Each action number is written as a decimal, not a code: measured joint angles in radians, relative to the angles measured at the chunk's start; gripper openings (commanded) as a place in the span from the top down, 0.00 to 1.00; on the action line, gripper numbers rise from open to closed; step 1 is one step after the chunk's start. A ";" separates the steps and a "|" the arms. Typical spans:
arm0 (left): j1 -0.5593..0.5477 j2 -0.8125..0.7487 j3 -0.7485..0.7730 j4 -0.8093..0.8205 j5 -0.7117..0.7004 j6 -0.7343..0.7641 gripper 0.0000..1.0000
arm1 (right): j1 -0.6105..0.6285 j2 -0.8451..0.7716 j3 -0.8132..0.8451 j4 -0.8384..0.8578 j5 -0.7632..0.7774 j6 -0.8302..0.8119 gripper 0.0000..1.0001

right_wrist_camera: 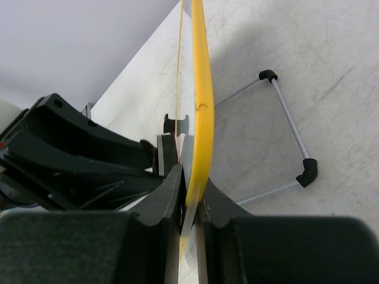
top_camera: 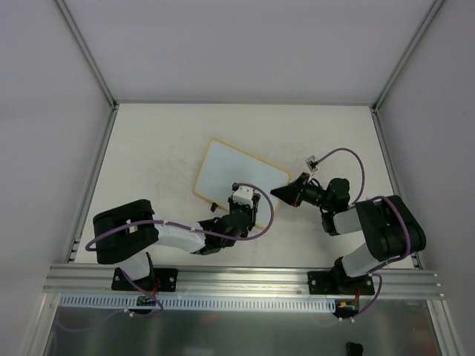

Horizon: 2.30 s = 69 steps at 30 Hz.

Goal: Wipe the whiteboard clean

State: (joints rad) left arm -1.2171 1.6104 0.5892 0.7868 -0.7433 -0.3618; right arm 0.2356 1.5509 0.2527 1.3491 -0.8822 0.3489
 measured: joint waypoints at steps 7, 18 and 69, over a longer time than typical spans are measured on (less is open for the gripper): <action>-0.028 0.026 0.007 0.003 0.000 -0.068 1.00 | 0.000 0.000 0.000 -0.001 0.003 0.000 1.00; -0.008 -0.016 -0.085 0.017 -0.009 -0.148 1.00 | 0.000 0.000 0.000 0.000 -0.002 0.000 1.00; -0.202 -0.460 0.012 -0.426 0.103 -0.292 1.00 | -0.004 -0.002 0.001 0.005 -0.002 -0.002 1.00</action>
State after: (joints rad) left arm -1.4193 1.1507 0.6010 0.3603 -0.6403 -0.6540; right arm 0.2314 1.5494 0.2535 1.3544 -0.8845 0.3470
